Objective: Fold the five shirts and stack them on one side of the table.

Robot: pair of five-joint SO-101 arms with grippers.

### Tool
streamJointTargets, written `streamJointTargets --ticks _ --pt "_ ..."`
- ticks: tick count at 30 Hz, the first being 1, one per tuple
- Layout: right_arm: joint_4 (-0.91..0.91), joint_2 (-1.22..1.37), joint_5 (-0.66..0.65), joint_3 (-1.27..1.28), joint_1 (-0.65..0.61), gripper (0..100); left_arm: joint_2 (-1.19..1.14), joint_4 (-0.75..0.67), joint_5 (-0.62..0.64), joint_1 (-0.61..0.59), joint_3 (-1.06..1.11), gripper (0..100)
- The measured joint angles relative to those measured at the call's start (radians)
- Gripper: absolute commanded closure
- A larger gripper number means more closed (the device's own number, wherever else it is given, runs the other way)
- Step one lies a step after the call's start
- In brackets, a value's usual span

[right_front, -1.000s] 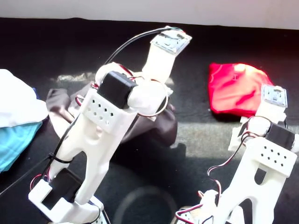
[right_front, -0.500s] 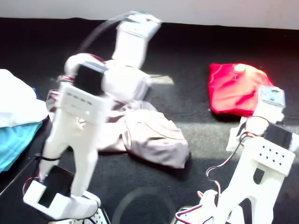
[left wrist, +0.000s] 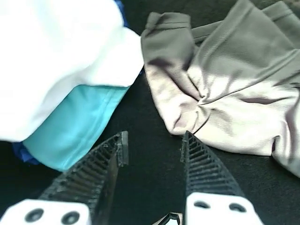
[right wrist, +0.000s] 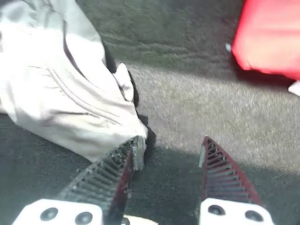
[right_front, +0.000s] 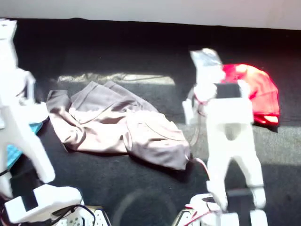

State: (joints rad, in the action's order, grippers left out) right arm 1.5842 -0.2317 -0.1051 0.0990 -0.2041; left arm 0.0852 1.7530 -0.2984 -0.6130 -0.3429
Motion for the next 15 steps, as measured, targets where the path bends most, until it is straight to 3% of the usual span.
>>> streamJointTargets --ticks 10,15 --pt "-0.017 0.491 0.192 -0.520 -0.423 80.0 0.000 0.000 -0.020 -0.333 0.023 81" --pt "-0.098 0.781 0.261 -0.741 -0.494 80.0 0.000 0.000 -0.069 -0.465 0.023 81"
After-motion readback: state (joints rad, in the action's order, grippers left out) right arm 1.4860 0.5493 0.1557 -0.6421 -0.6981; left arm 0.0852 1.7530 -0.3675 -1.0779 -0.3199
